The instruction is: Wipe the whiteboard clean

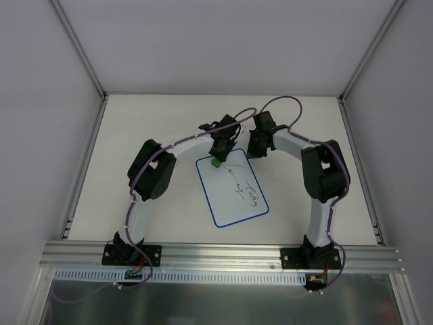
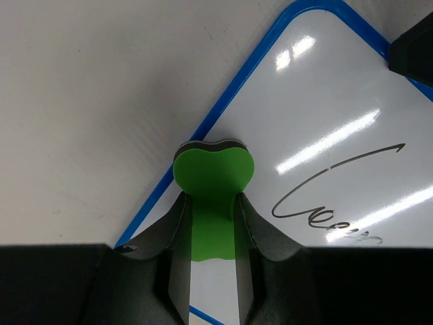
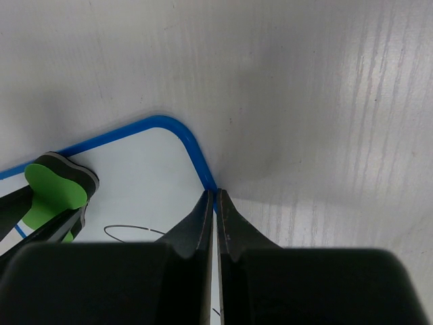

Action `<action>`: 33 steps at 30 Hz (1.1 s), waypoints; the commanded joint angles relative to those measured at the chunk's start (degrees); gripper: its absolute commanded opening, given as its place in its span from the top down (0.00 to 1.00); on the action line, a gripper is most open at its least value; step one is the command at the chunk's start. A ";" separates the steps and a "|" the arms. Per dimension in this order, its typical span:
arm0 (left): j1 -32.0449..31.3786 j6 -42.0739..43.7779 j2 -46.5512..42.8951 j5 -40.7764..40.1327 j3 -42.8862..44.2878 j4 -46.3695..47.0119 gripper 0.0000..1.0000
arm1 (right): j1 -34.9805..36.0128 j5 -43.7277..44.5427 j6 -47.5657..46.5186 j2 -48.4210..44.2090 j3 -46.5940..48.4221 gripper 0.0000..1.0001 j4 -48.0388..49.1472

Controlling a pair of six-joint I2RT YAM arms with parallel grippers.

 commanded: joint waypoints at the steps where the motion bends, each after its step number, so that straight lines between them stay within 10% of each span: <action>1: -0.55 -1.30 2.12 4.68 -0.05 -0.82 1.00 | -0.66 3.74 -0.99 3.47 -0.70 1.00 -4.33; 33: -14.26 -10.98 -3.51 7.58 -18.94 0.59 1.00 | -1.19 3.66 0.24 3.47 -0.70 1.00 -4.24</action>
